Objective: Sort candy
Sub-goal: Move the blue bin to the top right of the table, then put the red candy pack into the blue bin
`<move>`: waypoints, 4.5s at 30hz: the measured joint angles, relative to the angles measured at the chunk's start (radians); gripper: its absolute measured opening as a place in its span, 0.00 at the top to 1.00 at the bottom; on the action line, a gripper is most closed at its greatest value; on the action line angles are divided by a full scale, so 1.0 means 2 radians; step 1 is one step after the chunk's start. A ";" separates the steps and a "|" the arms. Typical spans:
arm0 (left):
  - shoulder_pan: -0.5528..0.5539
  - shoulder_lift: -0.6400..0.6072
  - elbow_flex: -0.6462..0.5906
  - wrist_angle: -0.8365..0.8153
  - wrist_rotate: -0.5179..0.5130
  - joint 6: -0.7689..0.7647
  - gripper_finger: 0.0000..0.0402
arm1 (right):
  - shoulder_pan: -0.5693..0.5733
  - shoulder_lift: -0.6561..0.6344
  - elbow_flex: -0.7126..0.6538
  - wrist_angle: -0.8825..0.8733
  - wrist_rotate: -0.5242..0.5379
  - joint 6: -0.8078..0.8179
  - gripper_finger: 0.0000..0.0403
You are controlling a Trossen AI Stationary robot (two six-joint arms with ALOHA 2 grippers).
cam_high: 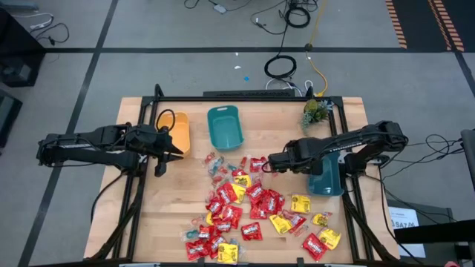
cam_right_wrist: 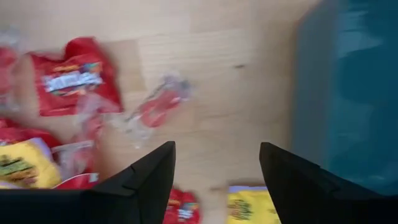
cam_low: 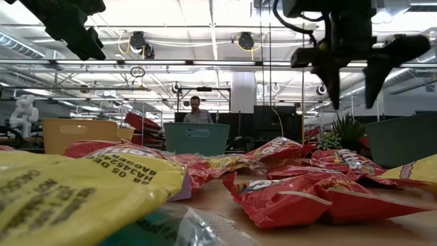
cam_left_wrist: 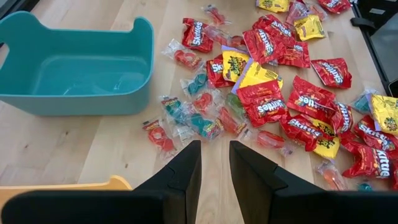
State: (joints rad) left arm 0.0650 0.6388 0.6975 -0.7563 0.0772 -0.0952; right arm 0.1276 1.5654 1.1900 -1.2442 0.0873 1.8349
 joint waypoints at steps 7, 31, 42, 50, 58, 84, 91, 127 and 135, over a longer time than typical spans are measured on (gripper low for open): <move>0.000 0.000 0.000 0.000 0.000 0.000 0.77 | -0.001 0.000 -0.009 -0.072 -0.030 0.006 0.44; 0.000 0.000 0.000 0.000 0.003 -0.001 0.77 | 0.004 0.000 -0.115 0.106 -0.094 0.055 0.99; 0.000 0.000 0.000 0.007 0.001 -0.001 0.77 | -0.070 0.000 0.067 -0.039 0.009 -0.032 1.00; 0.000 0.000 0.000 0.006 -0.002 0.002 0.77 | -0.178 0.074 0.162 -0.035 0.021 -0.200 1.00; 0.000 -0.005 0.000 0.008 -0.009 0.012 0.77 | -0.259 0.221 0.312 -0.034 0.003 -0.367 1.00; 0.000 -0.082 -0.026 0.054 -0.002 0.014 0.77 | -0.277 0.330 0.373 -0.027 -0.044 -0.415 0.80; 0.000 -0.082 -0.082 0.172 0.031 0.000 0.77 | -0.261 0.281 0.373 -0.036 -0.020 -0.434 0.64; -0.015 -0.051 -0.143 0.206 -0.037 -0.094 0.77 | 0.139 -0.209 -0.170 0.294 0.136 -0.466 0.60; -0.031 -0.023 -0.142 0.222 -0.044 -0.094 0.77 | 0.136 -0.184 -0.197 0.296 0.141 -0.443 0.60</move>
State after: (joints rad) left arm 0.0040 0.5920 0.4129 -0.3115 -0.0116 -0.2828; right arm 0.4003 1.1971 0.7952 -0.6527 0.3688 0.9494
